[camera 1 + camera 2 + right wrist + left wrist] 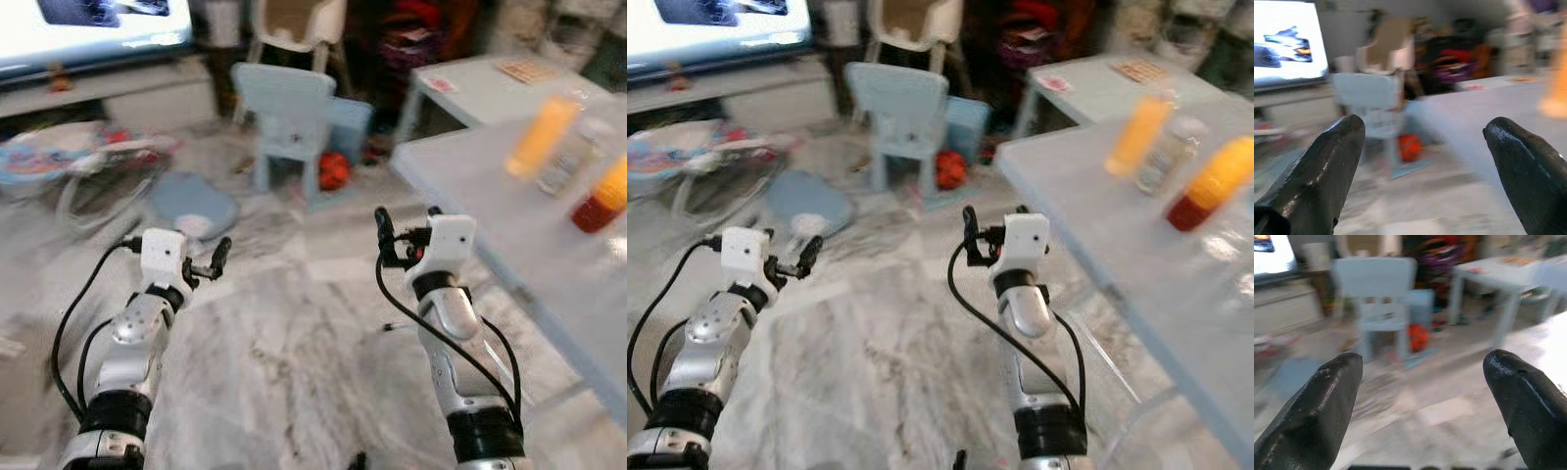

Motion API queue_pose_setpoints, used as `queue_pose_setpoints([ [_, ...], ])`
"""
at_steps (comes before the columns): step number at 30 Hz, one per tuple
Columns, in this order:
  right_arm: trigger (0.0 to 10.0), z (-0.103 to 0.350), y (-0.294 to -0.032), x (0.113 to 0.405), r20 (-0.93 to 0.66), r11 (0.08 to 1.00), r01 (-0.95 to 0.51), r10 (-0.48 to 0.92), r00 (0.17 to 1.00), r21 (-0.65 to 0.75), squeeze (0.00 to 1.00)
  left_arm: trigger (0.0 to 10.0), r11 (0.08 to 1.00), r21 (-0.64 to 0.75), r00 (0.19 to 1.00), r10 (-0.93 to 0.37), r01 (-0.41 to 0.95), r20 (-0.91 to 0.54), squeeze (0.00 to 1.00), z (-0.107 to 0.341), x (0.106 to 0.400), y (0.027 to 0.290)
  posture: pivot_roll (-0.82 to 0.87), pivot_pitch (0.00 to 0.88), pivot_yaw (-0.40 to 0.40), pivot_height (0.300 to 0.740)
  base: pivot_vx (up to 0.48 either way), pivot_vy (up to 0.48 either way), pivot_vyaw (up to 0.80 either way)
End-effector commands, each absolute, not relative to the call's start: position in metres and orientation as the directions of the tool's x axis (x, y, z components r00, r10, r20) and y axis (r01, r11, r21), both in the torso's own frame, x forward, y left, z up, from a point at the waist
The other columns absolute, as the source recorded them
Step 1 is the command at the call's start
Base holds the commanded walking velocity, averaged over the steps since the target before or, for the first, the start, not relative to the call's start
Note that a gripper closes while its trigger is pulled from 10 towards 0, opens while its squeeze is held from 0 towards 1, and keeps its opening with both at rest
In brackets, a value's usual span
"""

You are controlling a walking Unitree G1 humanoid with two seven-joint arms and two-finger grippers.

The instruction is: Restocking fridge

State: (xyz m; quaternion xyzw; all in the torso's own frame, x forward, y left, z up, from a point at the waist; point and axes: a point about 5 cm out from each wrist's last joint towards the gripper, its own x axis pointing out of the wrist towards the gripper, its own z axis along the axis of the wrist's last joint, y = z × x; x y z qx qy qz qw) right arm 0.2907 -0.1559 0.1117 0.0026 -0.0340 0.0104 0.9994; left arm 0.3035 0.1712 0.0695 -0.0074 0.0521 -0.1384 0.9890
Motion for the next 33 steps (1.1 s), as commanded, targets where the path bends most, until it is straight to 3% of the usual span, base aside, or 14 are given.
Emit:
queue_pose_setpoints([
  [1,10.0,0.115,-0.148,0.292,0.079,0.999,-0.032,0.032,0.996,0.000,0.00,10.0,0.957,-0.011,0.950,-0.290,0.291,-0.113,0.00,0.070,0.301,0.176,0.01,0.000,0.005,0.740,0.255,0.409,-0.80],
  [9,10.0,0.118,-0.144,0.299,0.089,0.998,-0.058,0.060,0.994,-0.020,0.00,10.0,0.952,-0.033,0.947,-0.306,0.304,-0.097,0.00,0.072,0.302,0.173,0.01,0.002,-0.006,0.740,0.269,0.101,-0.80],
  [33,10.0,0.118,-0.134,0.297,0.101,0.996,-0.078,0.081,0.992,-0.035,0.00,10.0,0.944,-0.080,0.942,-0.326,0.320,-0.081,0.00,0.074,0.299,0.171,0.01,0.016,-0.005,0.740,0.000,0.000,-0.80],
])
